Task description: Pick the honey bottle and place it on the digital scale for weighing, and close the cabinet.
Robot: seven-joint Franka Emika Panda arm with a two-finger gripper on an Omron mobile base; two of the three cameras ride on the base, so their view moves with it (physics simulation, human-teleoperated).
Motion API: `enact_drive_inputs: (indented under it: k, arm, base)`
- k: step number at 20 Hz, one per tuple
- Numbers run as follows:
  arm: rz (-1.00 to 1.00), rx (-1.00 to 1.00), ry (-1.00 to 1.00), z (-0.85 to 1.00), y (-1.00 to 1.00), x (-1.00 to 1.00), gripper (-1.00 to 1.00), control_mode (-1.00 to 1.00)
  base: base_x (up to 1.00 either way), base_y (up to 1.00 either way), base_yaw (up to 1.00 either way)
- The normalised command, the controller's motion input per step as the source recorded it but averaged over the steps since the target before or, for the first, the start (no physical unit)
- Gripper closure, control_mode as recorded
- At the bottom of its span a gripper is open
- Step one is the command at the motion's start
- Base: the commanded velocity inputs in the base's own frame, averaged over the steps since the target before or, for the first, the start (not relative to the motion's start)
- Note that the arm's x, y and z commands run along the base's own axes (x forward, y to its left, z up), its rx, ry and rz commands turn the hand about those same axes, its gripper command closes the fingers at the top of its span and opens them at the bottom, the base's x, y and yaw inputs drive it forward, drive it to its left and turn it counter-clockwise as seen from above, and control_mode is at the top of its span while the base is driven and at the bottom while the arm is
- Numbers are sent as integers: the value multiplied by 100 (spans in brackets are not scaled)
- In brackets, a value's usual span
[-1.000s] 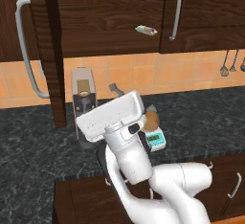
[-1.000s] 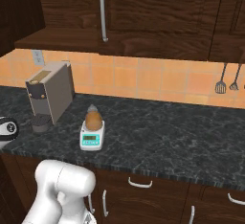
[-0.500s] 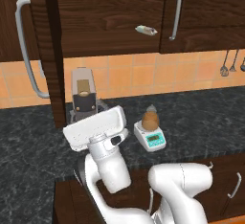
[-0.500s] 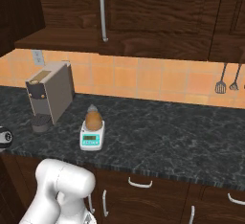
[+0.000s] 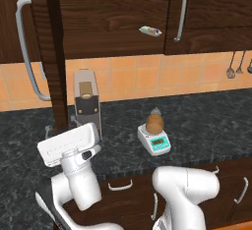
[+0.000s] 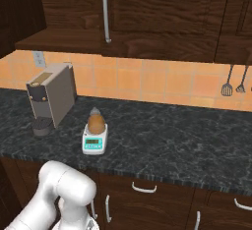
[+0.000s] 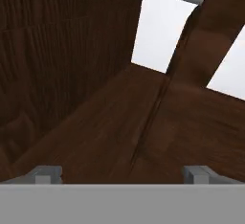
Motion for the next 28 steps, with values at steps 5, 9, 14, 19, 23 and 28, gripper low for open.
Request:
enact_drive_inputs:
  k: [5,9,14,19,23,28]
  arm:
    - [0,0,6,0,70,61,-100,-100]
    - [0,0,8,-17,99,50,-100,-100]
    - [0,0,5,-25,96,40,-100,-100]
    - [0,0,-33,68,23,-1,-100,-100]
    - [0,43,-28,39,-77,-49,-100,-100]
    - [0,78,-17,-1,-100,-44,-100,-100]
  base:
    - [0,0,0]
    - [0,0,0]
    - [0,0,0]
    - [0,0,0]
    - [0,0,0]
    - [0,0,0]
